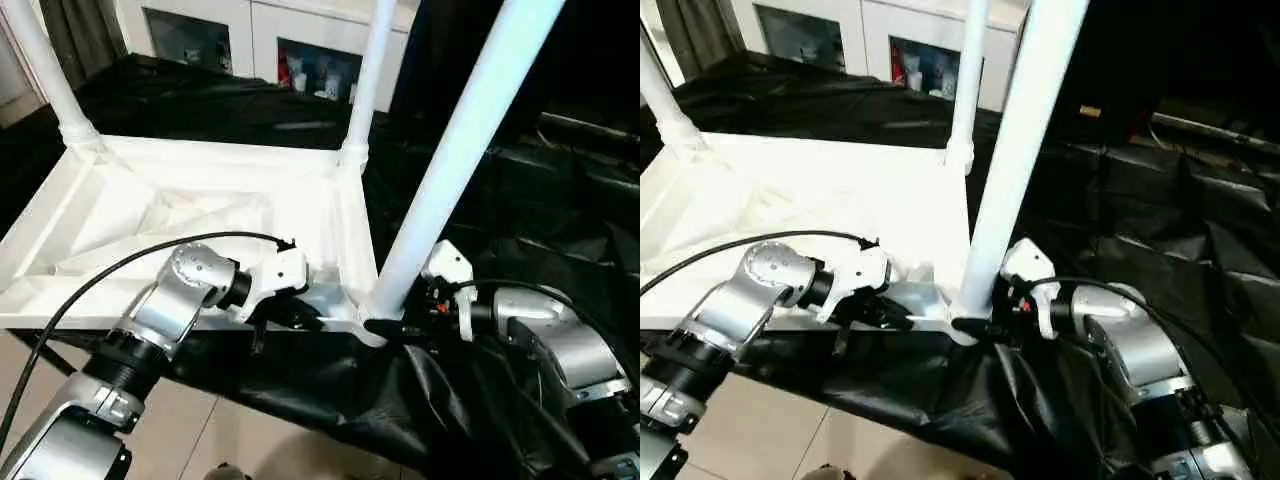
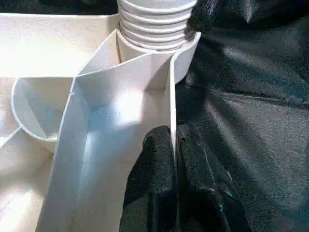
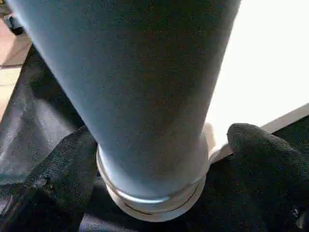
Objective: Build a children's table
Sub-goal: Rotate leg to tighten
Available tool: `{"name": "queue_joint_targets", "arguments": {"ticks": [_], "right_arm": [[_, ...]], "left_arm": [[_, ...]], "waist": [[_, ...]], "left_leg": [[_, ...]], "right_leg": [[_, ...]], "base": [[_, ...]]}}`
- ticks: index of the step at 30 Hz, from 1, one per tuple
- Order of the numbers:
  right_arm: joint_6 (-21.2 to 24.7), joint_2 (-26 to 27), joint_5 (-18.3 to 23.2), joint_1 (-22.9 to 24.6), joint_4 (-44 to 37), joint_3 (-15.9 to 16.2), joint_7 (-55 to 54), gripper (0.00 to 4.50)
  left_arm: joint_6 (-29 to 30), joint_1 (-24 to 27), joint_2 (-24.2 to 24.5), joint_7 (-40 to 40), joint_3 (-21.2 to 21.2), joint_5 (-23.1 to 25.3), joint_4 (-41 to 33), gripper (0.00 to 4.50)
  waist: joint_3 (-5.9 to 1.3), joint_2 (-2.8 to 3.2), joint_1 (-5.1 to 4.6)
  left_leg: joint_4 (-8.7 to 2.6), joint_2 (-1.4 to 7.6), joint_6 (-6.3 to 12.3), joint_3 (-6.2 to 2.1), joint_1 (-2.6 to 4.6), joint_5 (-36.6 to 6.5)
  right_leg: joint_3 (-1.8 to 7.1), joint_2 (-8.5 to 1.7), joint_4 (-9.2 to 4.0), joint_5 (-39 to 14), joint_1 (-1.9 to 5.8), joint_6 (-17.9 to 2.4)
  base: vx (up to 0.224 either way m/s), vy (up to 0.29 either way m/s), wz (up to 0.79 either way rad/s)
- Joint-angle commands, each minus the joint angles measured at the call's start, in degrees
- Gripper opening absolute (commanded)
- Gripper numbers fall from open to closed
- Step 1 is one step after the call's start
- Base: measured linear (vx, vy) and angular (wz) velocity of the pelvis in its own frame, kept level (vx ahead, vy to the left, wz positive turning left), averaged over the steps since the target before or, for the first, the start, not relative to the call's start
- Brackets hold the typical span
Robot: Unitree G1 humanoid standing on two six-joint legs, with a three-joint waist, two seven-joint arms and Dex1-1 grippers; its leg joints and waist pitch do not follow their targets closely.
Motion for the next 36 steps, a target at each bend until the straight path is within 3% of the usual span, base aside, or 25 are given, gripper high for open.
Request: {"name": "queue_joint_targets", "arguments": {"ticks": [1,15,21,25,28,30,31,32,36], "right_arm": [[-0.78,-0.68,-0.92,0.53,0.4,0.22,0.36,4.21],[-0.89,0.19,0.04,0.54,1.26,0.11,1.05,2.97],[-0.69,2.28,0.07,0.47,3.1,-1.12,-2.6,2.81],[-0.21,5.82,-2.18,-0.99,8.05,-3.49,-12.41,2.79],[1.68,11.0,-2.13,-2.52,12.93,-7.17,-23.21,2.77],[2.31,18.08,-2.33,-5.01,19.95,-11.18,-37.93,2.77],[2.03,18.67,-2.6,-5.31,20.75,-11.24,-39.2,2.77],[0.85,20.65,-3.12,-6.59,23.3,-11.56,-43.24,2.77],[-4.56,27.05,-3.2,-11.12,28.89,-13.03,-51.76,2.77]], "left_arm": [[-0.37,-0.28,-0.52,-1.32,-1.02,-1.42,-2.4,0.0],[-0.25,-0.09,-0.47,-1.01,-0.93,-1.27,-2.18,0.0],[0.1,0.26,-0.79,1.15,-0.29,-0.87,-1.78,0.0],[-0.13,-1.33,-2.77,9.05,0.56,2.44,2.68,0.0],[1.6,-3.44,-5.91,15.98,1.63,3.91,6.96,0.0],[7.77,-6.83,-12.1,26.19,2.98,5.08,11.75,0.0],[8.59,-7.25,-12.88,27.44,3.1,5.23,12.3,0.0],[10.04,-8.58,-15.45,30.89,3.21,5.62,14.41,0.0],[9.64,-11.38,-22.76,36.3,2.12,6.31,20.15,0.0]], "waist": [[-3.77,0.01,0.04],[-3.97,-0.17,0.15],[-3.98,-0.25,0.11],[-3.64,-0.21,-0.25],[-3.43,-0.08,-0.43],[-3.56,0.14,-0.75],[-3.54,0.19,-0.67],[-3.54,0.2,-0.58],[-3.58,0.34,-0.43]], "left_leg": [[-2.96,1.25,4.47,0.15,0.2,-3.22],[-2.53,1.18,5.48,0.13,0.16,-2.68],[-2.43,1.13,5.66,0.12,0.1,-2.17],[-2.68,1.06,3.25,0.06,0.12,-5.36],[-2.9,1.04,0.89,0.01,0.31,-8.72],[-2.96,0.89,-1.3,-0.06,0.53,-10.05],[-3.05,0.96,-1.53,-0.18,0.75,-10.71],[-3.05,0.79,-1.59,-0.25,0.51,-10.46],[-3.09,0.67,-1.57,-0.27,0.5,-11.65]], "right_leg": [[2.73,-2.93,-2.68,3.01,3.52,-14.46],[2.67,-2.91,-2.33,3.35,3.62,-15.11],[2.65,-2.89,-2.18,3.74,3.61,-15.2],[2.63,-2.89,-2.82,-2.0,3.33,-14.17],[2.8,-3.07,-3.43,-8.51,3.0,-12.2],[2.82,-3.1,-3.7,-11.84,2.73,-11.25],[2.78,-3.17,-3.86,-12.55,2.61,-11.22],[2.72,-3.05,-3.92,-12.8,2.91,-10.68],[2.71,-2.91,-4.25,-12.54,2.67,-9.63]], "base": [[0.0,0.0,0.0],[0.0,0.0,0.0],[0.0,0.0,0.0],[0.0,0.0,0.0],[0.0,0.0,0.0],[0.0,0.0,0.0],[0.0,0.0,0.0],[0.0,0.0,0.0],[0.0,0.0,0.0]]}}
